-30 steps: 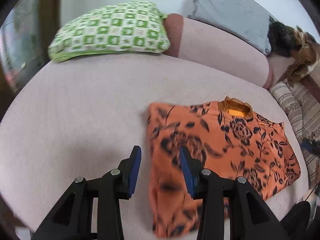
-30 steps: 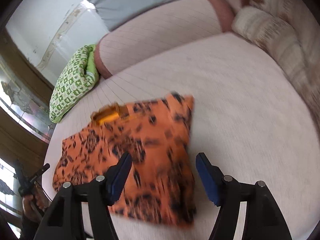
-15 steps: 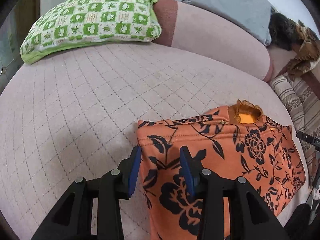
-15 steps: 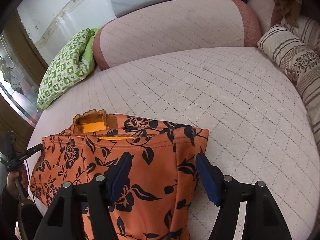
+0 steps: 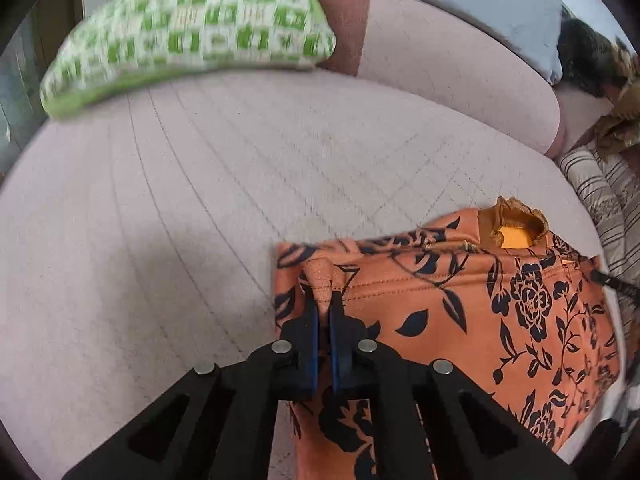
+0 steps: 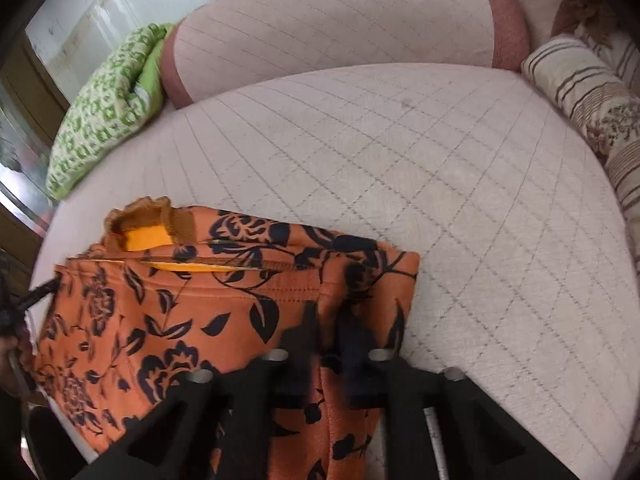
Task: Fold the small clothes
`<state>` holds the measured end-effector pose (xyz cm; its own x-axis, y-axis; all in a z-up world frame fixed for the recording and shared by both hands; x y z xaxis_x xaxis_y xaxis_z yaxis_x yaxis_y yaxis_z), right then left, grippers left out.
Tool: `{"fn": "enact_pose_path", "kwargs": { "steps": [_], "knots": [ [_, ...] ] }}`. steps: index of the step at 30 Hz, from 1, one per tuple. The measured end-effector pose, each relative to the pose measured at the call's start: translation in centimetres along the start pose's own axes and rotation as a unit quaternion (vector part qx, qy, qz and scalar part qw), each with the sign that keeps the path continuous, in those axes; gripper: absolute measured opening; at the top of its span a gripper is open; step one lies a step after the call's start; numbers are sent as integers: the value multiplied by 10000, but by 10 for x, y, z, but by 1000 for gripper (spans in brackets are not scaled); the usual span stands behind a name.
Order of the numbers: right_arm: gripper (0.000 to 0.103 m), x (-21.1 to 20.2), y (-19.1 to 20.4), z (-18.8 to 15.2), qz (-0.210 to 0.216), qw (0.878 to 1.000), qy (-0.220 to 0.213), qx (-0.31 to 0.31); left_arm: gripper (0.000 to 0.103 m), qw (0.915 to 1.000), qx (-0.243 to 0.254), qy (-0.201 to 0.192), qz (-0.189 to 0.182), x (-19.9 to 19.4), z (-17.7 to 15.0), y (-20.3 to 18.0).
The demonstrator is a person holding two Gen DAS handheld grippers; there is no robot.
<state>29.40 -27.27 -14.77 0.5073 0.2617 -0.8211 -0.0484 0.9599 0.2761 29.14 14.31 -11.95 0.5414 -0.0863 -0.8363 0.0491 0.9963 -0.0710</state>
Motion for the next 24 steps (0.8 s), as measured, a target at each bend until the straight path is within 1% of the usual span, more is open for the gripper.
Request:
{"fn": "enact_pose_path", "kwargs": {
  "steps": [2, 3, 4, 6, 7, 8, 9, 10, 12, 13, 14, 16, 17, 19, 21, 22, 24],
  "knots": [
    [6, -16, 10, 6, -21, 9996, -171, -205, 3, 9989, 132, -411, 157, -23, 13, -1],
    [6, -34, 14, 14, -103, 9986, -411, -320, 3, 9982, 122, -559, 150, -33, 18, -2],
    [5, -47, 16, 20, -97, 9976, -595, -340, 3, 9970, 122, -762, 80, -47, 27, -3],
    [6, -72, 15, 34, -107, 9955, -888, -319, 3, 9959, 179, -874, 125, -50, 35, -5],
    [6, -77, 9, 39, -164, 9949, -956, -261, 3, 9963, 191, -824, 182, -41, 37, -5],
    [5, -73, 2, 40, -253, 9952, -931, -192, 3, 9970, 151, -726, 202, -31, 36, -4],
    [6, -64, -8, 40, -365, 9955, -866, -88, 3, 9982, 13, -557, 237, -14, 34, -1],
    [6, -47, -21, 36, -388, 9966, -711, 133, 3, 9986, -106, -443, 268, -2, 32, 2],
    [6, -21, -34, 28, -203, 9975, -519, 427, 4, 9993, -112, -47, 366, 26, 22, 6],
    [6, -7, -39, 21, -117, 9980, -351, 519, 4, 9990, -85, 141, 406, 38, 15, 7],
    [6, 3, -42, 15, -146, 9982, -269, 518, 5, 9989, -13, 114, 460, 42, 12, 7],
    [9, 12, -43, 10, -168, 9987, -216, 428, 6, 9983, 151, 32, 558, 38, 13, 6],
    [9, 14, -44, 10, -154, 9987, -208, 432, 9, 9981, 163, 13, 595, 37, 15, 5],
    [10, 12, -47, 11, -115, 9984, -235, 506, 10, 9982, 68, -50, 588, 29, 19, 8],
    [10, 4, -54, 15, -144, 9980, -286, 544, 10, 9980, 20, -222, 596, 16, 25, 11],
    [11, -6, -55, 17, -226, 9976, -404, 518, 10, 9973, 16, -345, 651, 4, 27, 13],
    [11, -24, -50, 19, -422, 9961, -612, 479, 15, 9961, 61, -603, 645, -22, 29, 13]
  ]
}}
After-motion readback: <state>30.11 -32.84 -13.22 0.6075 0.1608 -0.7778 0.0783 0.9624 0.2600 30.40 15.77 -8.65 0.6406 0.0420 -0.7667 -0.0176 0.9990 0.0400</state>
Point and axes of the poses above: each gripper's, at about its wrist camera, not at the fingertips, and x roughly the way its jaws point, y to its left, z to its top, the point moved 10 cm from there along x, roughly the way its jaws point, and after that the axes turned 5 degrees about z, right-handed, at the moved point
